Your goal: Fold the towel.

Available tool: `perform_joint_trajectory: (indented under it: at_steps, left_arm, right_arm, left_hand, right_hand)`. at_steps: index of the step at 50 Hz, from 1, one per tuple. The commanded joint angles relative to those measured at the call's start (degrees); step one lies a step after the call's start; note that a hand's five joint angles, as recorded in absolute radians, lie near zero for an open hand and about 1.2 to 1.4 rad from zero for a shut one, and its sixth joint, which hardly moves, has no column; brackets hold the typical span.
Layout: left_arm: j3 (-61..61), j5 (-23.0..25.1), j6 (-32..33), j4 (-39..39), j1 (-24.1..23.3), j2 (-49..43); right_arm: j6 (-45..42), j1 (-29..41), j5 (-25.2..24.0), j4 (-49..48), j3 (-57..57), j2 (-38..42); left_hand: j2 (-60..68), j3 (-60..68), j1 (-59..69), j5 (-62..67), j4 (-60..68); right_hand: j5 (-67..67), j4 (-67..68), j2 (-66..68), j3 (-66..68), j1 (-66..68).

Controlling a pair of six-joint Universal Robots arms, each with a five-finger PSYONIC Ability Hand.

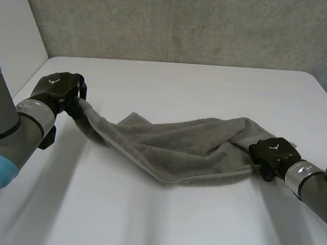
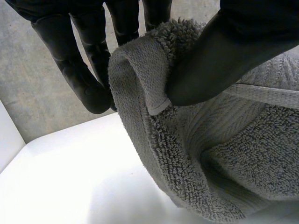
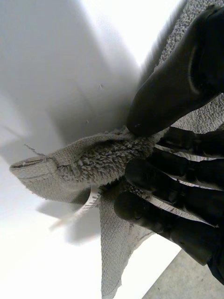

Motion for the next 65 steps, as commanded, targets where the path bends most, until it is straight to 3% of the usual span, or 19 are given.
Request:
perform_joint_trajectory:
  at_steps: [1,10,15,17,23,26,28,31,36,41,45,50,54,55,57,58,60,63,65]
  left_arm:
    - [0.0,0.0,0.0,0.0,0.0,0.0]
    - [0.3,0.0,0.0,-0.1,0.0,0.1]
    - [1.5,0.1,0.0,-0.4,-0.2,2.0]
    - [2.7,0.3,-0.1,-0.4,-0.1,7.2]
    - [5.0,2.5,-0.3,-0.4,0.2,13.5]
    - [8.1,3.2,-0.4,-1.2,0.2,15.0]
    - [9.7,3.2,-0.4,-2.6,0.3,15.0]
    - [13.6,3.2,-0.4,-5.9,0.6,14.0]
    - [20.6,2.3,0.5,-12.3,0.4,2.4]
    - [27.5,1.9,0.8,-18.5,0.3,-7.1]
    - [34.2,1.8,1.8,-21.7,0.1,-13.7]
    - [47.2,1.6,3.9,-23.8,0.0,-21.2]
    - [60.6,1.4,2.6,-20.6,-0.4,-23.4]
    - [60.6,1.4,2.6,-20.6,-0.4,-23.4]
    - [62.2,1.4,-1.6,-10.4,0.0,-22.2]
    - [62.2,1.4,-1.6,-10.4,0.0,-22.2]
    - [61.3,1.8,-9.7,-2.3,1.5,-18.7]
    - [61.1,2.3,-13.5,-1.2,2.7,-17.6]
    - [59.4,4.4,-17.7,-3.3,3.1,-17.2]
  right_arm:
    - [0.3,-0.4,-0.3,0.4,0.0,0.0]
    - [1.0,-0.3,-0.1,0.6,0.1,-3.1]
    - [2.9,0.0,-0.1,1.6,-0.9,-14.7]
    - [7.3,0.0,-0.1,2.6,-4.6,-21.9]
    - [11.1,-0.3,-0.3,12.1,-15.5,-27.3]
    - [11.0,-0.3,-0.5,21.1,-24.0,-25.9]
    - [9.5,0.7,-0.1,29.2,-31.5,-20.6]
    - [7.8,1.8,0.4,32.8,-35.1,-17.5]
    - [-0.2,5.5,4.1,40.4,-45.8,-6.0]
    - [-5.0,7.1,10.6,43.8,-52.0,3.3]
    - [-8.4,9.4,13.1,44.0,-56.8,8.1]
    - [-9.2,11.6,15.0,38.3,-66.1,12.9]
    - [-6.1,14.5,16.0,18.4,-70.6,13.1]
    - [-6.1,14.5,16.0,18.3,-70.6,13.1]
    - [-4.5,14.7,17.6,1.9,-66.1,9.6]
    - [-4.5,14.7,17.6,1.9,-66.1,9.6]
    - [-4.0,15.1,17.5,-9.0,-58.5,2.8]
    - [-4.1,14.7,17.3,-9.7,-56.1,0.5]
    - [-4.1,14.6,16.7,-5.0,-54.9,0.2]
  left_hand:
    - [-4.4,-8.5,-3.5,-15.2,-6.9]
    - [-4.4,-8.5,-3.5,-15.2,-6.9]
    - [-4.4,-8.5,-3.5,-15.2,-6.9]
    - [-4.4,-8.5,-3.5,-15.2,-6.9]
    - [-4.4,-8.5,-3.5,-15.2,-6.9]
    - [-4.4,-8.5,-3.5,-15.2,-6.9]
    - [-4.4,-8.5,-3.5,-15.2,-6.9]
    - [-4.4,-8.5,-3.5,-15.2,-6.9]
    - [-4.4,-8.5,-3.5,-15.2,-6.9]
    - [-4.4,-8.5,-3.5,-15.2,-6.9]
    - [-4.4,-8.5,-3.5,-15.2,-6.9]
    - [-4.4,-8.5,-3.5,-15.2,-6.9]
    - [-4.4,-8.5,-3.5,-15.2,-6.9]
    - [-4.4,-8.5,-3.5,-15.2,-6.9]
    - [-4.4,-8.5,-3.5,-15.2,-6.9]
    - [-4.4,-8.5,-3.5,-15.2,-6.9]
    - [-4.4,-8.5,-3.5,-15.2,-6.9]
    - [-4.4,-8.5,-3.5,-15.2,-6.9]
    - [-4.4,-8.5,-3.5,-15.2,-6.9]
  right_hand:
    - [3.7,3.4,5.5,3.7,4.9]
    - [3.7,3.4,5.5,3.7,4.9]
    - [3.7,3.4,5.5,3.7,4.9]
    - [3.7,3.4,5.5,3.7,4.9]
    - [3.7,3.4,5.5,3.7,4.9]
    - [3.7,3.4,5.5,3.7,4.9]
    - [3.7,3.4,5.5,3.7,4.9]
    - [3.7,3.4,5.5,3.7,4.9]
    - [3.7,3.4,5.5,3.7,4.9]
    - [3.7,3.4,5.5,3.7,4.9]
    - [3.7,3.4,5.5,3.7,4.9]
    - [3.7,3.4,5.5,3.7,4.9]
    - [3.7,3.4,5.5,3.7,4.9]
    - [3.7,3.4,5.5,3.7,4.9]
    - [3.7,3.4,5.5,3.7,4.9]
    - [3.7,3.4,5.5,3.7,4.9]
    - [3.7,3.4,5.5,3.7,4.9]
    - [3.7,3.4,5.5,3.7,4.9]
    - [3.7,3.4,5.5,3.7,4.9]
